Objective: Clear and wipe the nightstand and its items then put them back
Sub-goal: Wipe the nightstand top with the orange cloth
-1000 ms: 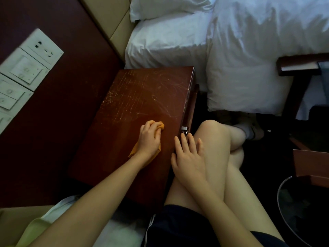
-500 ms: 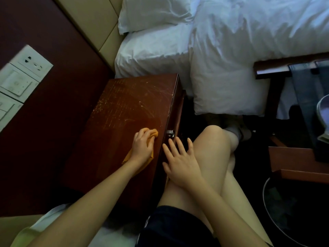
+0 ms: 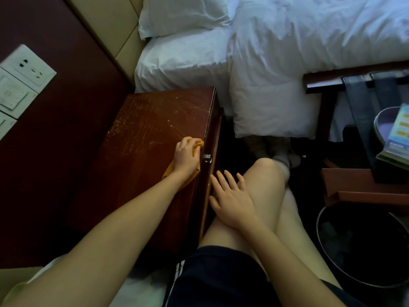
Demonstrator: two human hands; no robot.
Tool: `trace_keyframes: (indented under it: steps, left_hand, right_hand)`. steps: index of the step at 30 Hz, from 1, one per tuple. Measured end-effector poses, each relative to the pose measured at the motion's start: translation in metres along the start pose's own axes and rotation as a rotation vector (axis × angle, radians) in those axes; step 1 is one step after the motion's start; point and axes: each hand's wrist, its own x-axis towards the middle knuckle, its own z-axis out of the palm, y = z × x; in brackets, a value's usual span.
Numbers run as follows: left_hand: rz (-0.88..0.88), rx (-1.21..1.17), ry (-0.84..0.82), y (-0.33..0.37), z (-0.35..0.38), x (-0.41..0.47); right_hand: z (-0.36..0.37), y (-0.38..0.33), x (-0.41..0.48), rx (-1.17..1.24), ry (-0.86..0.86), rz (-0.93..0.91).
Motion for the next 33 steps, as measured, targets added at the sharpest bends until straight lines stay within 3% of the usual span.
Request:
trace_keyframes:
  steps: [8, 13, 19, 22, 28, 30, 33]
  left_hand:
    - [0.280, -0.010, -0.076, -0.034, -0.027, -0.072]
    - [0.115, 0.022, -0.005, -0.047, -0.027, -0.060]
    - [-0.116, -0.003, 0.083, -0.014, -0.011, -0.020]
    - [-0.055, -0.014, 0.047, -0.005, -0.008, -0.026]
    - [0.287, -0.063, -0.116, -0.032, -0.029, -0.081]
    - [0.286, -0.045, -0.106, -0.050, -0.036, -0.091]
    - [0.110, -0.011, -0.029, -0.073, -0.041, -0.085]
  right_hand:
    - [0.008, -0.005, 0.004, 0.015, 0.010, -0.004]
    - [0.010, -0.009, 0.008, -0.017, -0.005, 0.001]
    - [0.005, -0.005, -0.001, -0.019, -0.017, 0.055]
    - [0.005, -0.007, 0.000, -0.027, -0.027, 0.057]
    - [0.012, -0.009, 0.008, -0.052, -0.004, 0.050]
    - [0.014, -0.009, 0.010, -0.074, -0.002, 0.048]
    - [0.017, -0.012, 0.011, -0.103, -0.014, 0.026]
